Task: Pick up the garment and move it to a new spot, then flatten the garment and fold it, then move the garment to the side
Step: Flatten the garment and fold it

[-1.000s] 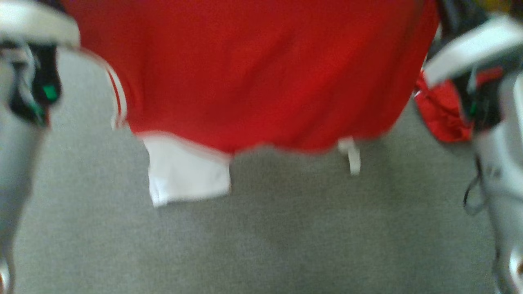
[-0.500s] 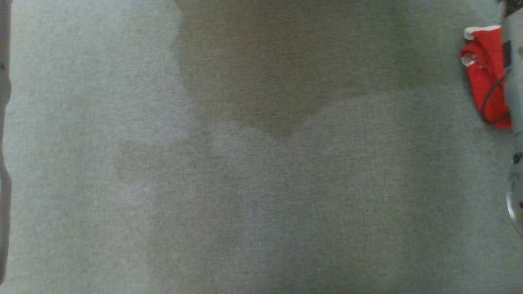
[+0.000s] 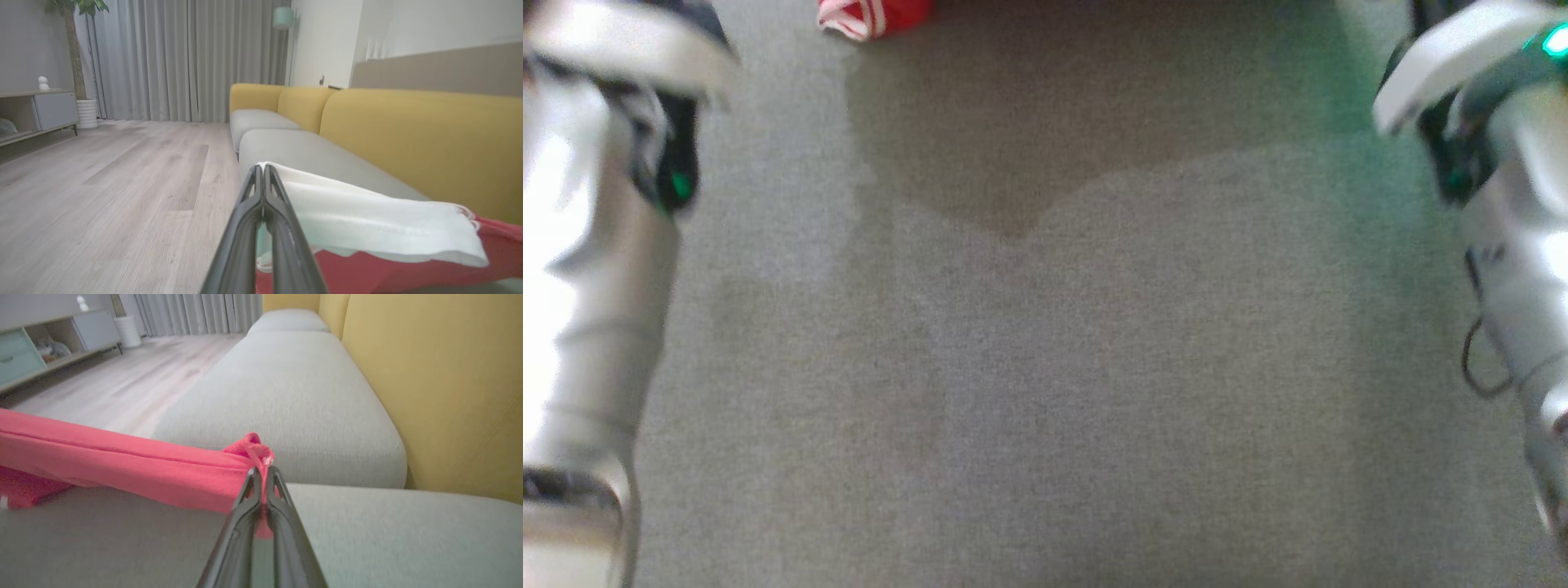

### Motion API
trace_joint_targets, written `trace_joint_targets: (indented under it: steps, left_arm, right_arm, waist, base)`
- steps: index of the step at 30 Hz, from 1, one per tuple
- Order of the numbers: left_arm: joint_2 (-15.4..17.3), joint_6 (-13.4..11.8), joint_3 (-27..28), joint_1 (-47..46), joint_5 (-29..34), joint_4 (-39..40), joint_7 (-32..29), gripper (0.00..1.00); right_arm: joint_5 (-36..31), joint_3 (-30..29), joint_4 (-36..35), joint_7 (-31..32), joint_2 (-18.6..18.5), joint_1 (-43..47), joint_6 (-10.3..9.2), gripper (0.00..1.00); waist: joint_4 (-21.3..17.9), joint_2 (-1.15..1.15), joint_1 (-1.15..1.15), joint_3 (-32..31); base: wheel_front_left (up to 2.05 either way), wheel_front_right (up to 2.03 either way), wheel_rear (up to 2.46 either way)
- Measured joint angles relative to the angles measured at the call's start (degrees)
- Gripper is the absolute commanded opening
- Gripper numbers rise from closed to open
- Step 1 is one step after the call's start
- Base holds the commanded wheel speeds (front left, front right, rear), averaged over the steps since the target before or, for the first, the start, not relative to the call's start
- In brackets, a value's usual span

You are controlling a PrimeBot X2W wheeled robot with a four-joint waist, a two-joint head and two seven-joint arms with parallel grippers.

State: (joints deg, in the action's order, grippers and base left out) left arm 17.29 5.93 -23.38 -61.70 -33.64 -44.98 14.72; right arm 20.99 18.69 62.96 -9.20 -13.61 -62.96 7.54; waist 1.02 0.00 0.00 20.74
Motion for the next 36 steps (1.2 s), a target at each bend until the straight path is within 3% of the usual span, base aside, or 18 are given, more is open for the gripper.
trace_joint_targets:
  steps: [9,20,36]
  left_arm:
    - [4.64,1.18,-8.28,16.40,2.96,2.00,-2.09,0.00]
    - [13.40,1.14,-14.99,34.38,3.28,17.46,-12.40,0.00]
    - [28.73,-3.68,-15.99,54.33,-6.53,50.18,-33.39,0.00]
  right_arm:
    - [7.27,15.10,-3.75,8.39,-4.65,12.46,-0.01,0.00]
    - [20.15,29.11,-14.83,19.78,-11.80,23.30,0.00,0.00]
    - [32.93,35.17,-28.56,30.26,-20.52,31.26,-0.01,0.00]
  waist:
    - [-0.28,0.00,-0.02,-8.02]
    - [-0.37,0.00,-0.02,-17.31]
    - [-2.08,0.01,-0.01,-24.76]
  base:
    - [0.00,0.00,0.00]
    - [0.00,0.00,0.00]
    - [0.00,0.00,0.00]
